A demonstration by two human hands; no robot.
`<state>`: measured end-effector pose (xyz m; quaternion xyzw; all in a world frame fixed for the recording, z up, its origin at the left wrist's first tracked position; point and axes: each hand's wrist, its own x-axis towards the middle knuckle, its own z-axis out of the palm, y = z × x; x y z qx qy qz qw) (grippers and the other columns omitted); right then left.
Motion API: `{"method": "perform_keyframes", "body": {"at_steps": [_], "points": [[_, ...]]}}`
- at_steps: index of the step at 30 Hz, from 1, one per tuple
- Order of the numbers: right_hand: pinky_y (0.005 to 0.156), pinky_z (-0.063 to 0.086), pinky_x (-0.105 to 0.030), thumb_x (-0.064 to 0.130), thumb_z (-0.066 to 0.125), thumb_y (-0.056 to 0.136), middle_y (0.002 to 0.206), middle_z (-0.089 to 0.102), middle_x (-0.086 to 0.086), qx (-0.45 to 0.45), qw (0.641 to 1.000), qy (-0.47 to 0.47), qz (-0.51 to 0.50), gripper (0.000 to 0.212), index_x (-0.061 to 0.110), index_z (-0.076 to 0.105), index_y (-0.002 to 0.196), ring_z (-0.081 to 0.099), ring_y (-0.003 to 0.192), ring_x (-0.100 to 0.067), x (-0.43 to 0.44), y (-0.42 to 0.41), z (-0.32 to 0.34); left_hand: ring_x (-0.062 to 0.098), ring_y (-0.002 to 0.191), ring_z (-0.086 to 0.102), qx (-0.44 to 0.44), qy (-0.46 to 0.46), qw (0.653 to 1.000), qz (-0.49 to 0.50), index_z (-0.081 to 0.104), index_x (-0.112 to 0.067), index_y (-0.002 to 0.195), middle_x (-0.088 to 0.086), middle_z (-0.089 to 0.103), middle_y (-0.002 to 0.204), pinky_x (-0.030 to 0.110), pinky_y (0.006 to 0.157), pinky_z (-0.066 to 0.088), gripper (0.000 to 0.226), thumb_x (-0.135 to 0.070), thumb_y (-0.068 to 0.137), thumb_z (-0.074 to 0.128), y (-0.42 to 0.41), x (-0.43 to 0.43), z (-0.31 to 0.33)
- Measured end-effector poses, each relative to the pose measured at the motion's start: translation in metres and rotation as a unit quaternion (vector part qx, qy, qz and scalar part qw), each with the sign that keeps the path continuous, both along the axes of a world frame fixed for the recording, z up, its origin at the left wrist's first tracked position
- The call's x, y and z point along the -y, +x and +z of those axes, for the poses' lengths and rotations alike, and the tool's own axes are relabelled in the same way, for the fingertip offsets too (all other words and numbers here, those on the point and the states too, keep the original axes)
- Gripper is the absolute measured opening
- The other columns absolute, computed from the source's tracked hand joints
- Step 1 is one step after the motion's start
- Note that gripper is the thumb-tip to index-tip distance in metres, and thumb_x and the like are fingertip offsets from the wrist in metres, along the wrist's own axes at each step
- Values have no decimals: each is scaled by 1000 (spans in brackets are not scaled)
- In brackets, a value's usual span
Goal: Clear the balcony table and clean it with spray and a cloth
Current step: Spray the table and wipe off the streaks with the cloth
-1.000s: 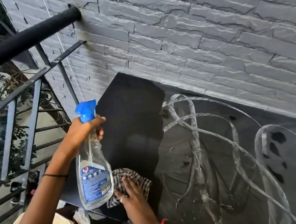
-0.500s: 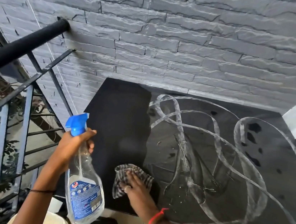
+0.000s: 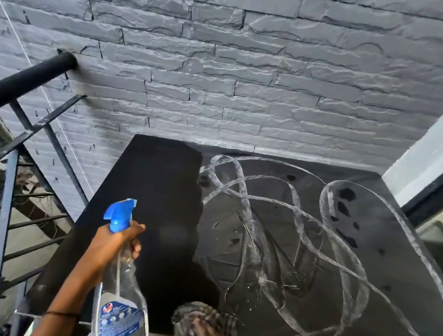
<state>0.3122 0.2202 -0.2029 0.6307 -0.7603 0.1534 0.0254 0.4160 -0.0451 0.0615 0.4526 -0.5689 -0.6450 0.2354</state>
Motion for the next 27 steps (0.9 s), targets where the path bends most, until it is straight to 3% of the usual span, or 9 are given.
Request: {"method": "perform_keyframes", "body": {"at_steps": [2,4,8,11,13,15,18,24,27], "points": [[107,15,-7,40,11,80,148,30,22,20,999,-36,-24,52,60,25,126,28,137,0,-22,-24,2,18,40,52,9,9,1000,-12,56,-7,77,12,55,51,29,46,44,13,-11,88,63,-4,-7,-4],[111,8,-12,31,8,97,155,11,10,40,998,38,-40,43,48,24,133,8,144,-11,-51,-51,32,18,39,50,22,21,999,-16,56,-7,76,12,55,51,27,44,43,13,-9,87,63,-10,-15,-11],[110,16,-14,27,64,69,156,10,12,63,992,70,-87,68,44,38,129,1,143,-3,-55,-74,48,19,37,49,57,42,997,-27,55,-7,71,11,55,48,24,44,40,17,-9,86,63,-24,-30,-28],[111,10,-14,17,31,91,152,28,10,8,990,106,-90,50,48,34,131,-4,144,-6,-44,-82,54,20,39,50,74,42,995,-56,54,-8,67,12,56,50,25,45,40,21,-11,85,64,-36,-40,-40],[111,10,-14,14,8,95,156,16,10,4,989,114,-91,51,41,43,122,-5,144,-8,-44,-82,56,21,41,50,80,42,993,-71,54,-9,66,12,57,51,25,45,41,21,-11,84,64,-44,-46,-44],[110,11,-13,13,35,94,157,-3,11,23,993,87,-76,37,37,55,113,-5,144,-6,-44,-81,58,23,42,51,86,40,992,-80,55,-11,64,12,58,52,26,48,42,21,-13,83,65,-53,-51,-45],[108,11,-11,9,87,40,157,-6,13,77,991,77,-73,70,36,69,102,-6,143,-4,-42,-82,48,22,43,53,97,27,991,-91,56,-12,59,10,59,52,28,50,43,23,-15,80,65,-65,-56,-41],[109,4,-12,24,90,23,157,-13,7,79,980,158,-90,80,44,70,98,-6,144,-11,-40,-79,51,19,46,57,90,-24,992,-90,58,-13,61,6,61,51,29,56,48,20,-24,76,64,-92,-63,-29],[108,7,-11,14,92,26,158,-1,10,106,980,138,-98,91,40,63,108,3,144,-9,-38,-79,53,18,45,56,86,-31,986,-136,58,-13,62,5,61,51,27,58,48,21,-23,80,64,-104,-74,-24]]}}
